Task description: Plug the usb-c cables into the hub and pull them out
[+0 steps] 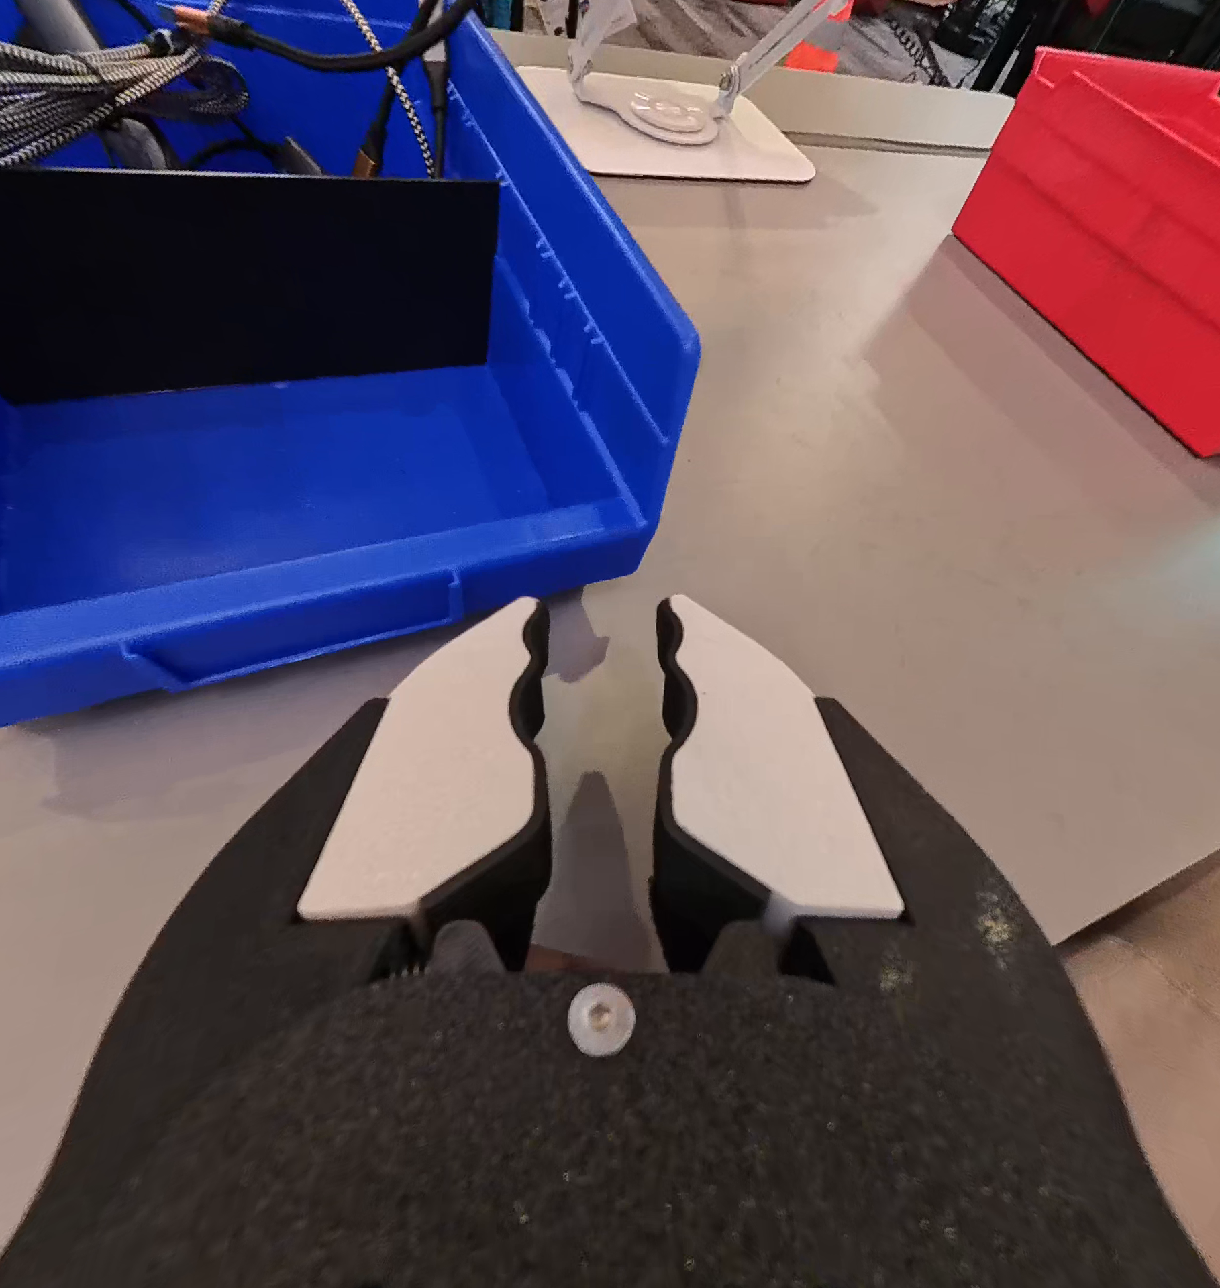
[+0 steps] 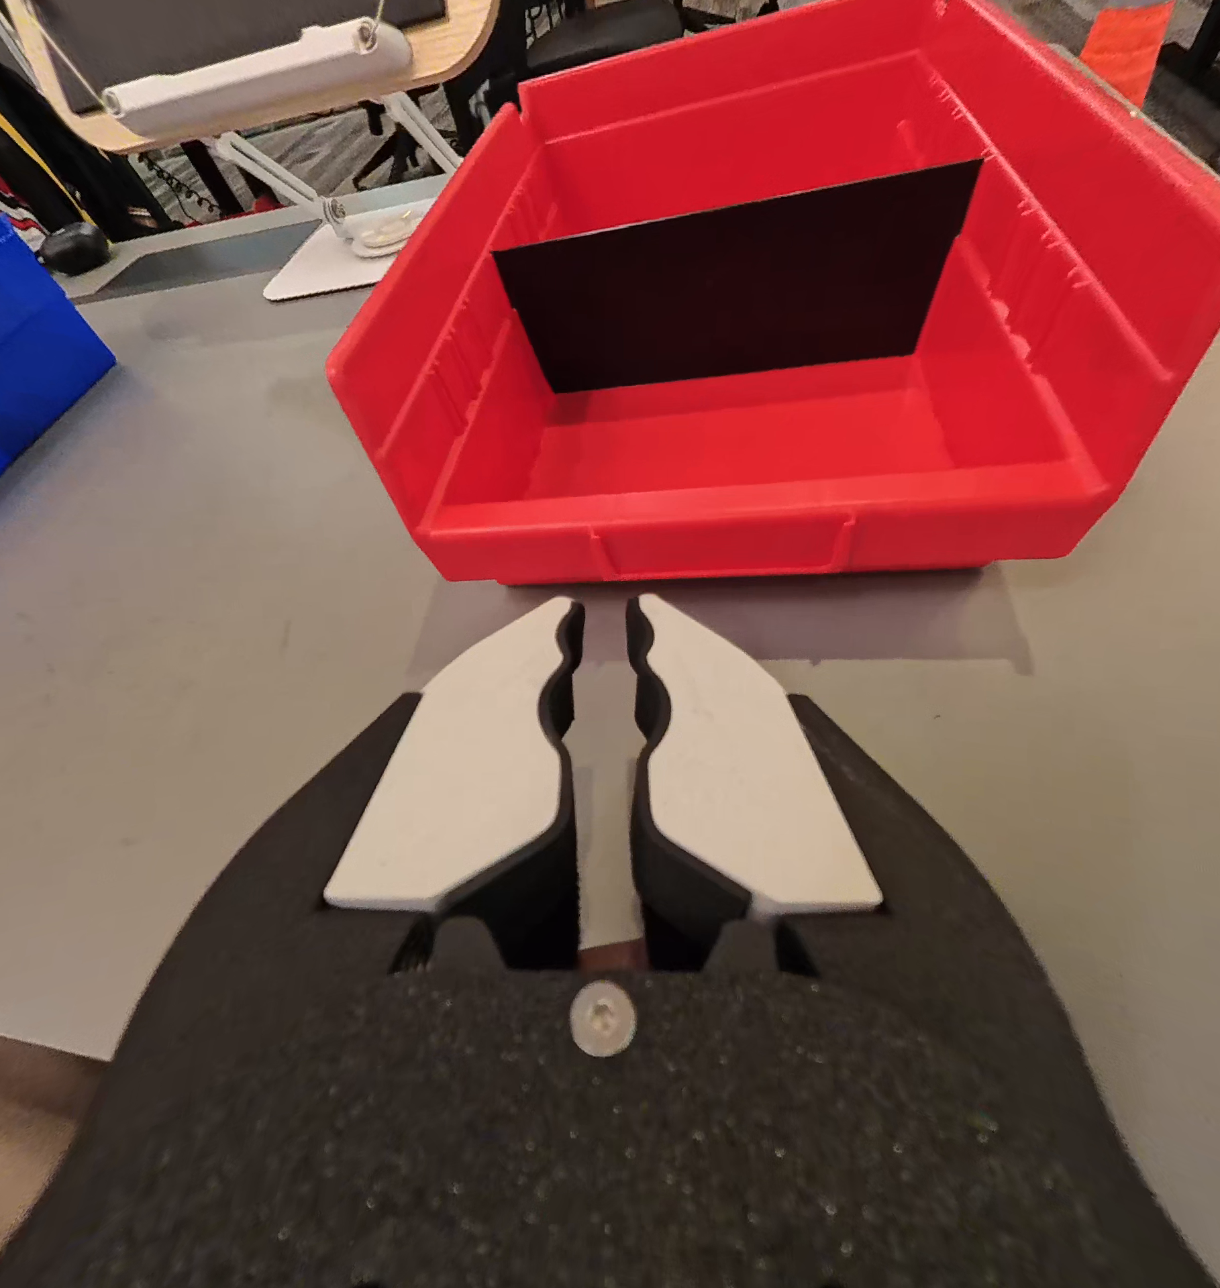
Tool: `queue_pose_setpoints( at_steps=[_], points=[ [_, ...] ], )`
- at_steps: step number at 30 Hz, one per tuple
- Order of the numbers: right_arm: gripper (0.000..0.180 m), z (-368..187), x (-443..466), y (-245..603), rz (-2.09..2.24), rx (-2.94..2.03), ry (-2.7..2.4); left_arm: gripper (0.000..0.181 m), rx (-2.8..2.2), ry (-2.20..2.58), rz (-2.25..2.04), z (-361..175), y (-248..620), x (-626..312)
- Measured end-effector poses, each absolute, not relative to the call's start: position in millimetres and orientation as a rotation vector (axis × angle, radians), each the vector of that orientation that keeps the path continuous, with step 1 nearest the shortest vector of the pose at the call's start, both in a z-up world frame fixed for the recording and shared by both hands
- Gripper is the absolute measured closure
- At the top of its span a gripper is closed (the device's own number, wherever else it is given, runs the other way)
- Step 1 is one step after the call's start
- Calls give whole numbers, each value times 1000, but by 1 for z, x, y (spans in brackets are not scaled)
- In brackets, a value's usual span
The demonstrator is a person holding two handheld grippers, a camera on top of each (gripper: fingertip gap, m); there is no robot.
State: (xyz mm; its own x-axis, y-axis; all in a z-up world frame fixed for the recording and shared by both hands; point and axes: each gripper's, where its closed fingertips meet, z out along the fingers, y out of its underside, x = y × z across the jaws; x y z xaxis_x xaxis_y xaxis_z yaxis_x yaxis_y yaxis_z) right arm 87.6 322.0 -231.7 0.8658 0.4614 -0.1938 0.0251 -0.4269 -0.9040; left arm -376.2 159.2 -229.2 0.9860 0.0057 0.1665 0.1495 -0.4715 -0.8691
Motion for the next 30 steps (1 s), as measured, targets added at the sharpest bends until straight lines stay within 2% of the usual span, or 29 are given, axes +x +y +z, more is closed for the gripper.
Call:
queue_pose_setpoints(
  at_steps=[6, 9, 10, 14, 18, 20, 24, 30],
  points=[
    [168, -233, 80, 313, 501, -1967, -413, 148, -2017, -76, -219, -222, 159, -366],
    [168, -233, 75, 309, 507, -1970, -408, 153, -2000, -69, -385, -204, 162, -360],
    [168, -234, 72, 308, 516, -1976, -413, 147, -2007, -70, -435, -194, 166, -365],
    [168, -236, 60, 302, 530, -1967, -476, 131, -2131, -94, -391, -155, 214, -432],
    [168, -243, 49, 304, 576, -2000, -513, 127, -2240, -243, -249, -131, 303, -526],
    [168, -248, 44, 303, 614, -2032, -517, 124, -2319, -340, -248, -136, 344, -558],
    [168, -245, 45, 301, 639, -2024, -509, 132, -2495, -567, -358, -172, 394, -586],
    [168, -247, 57, 299, 596, -2025, -503, 129, -2694, -660, -296, -215, 391, -597]
  ],
)
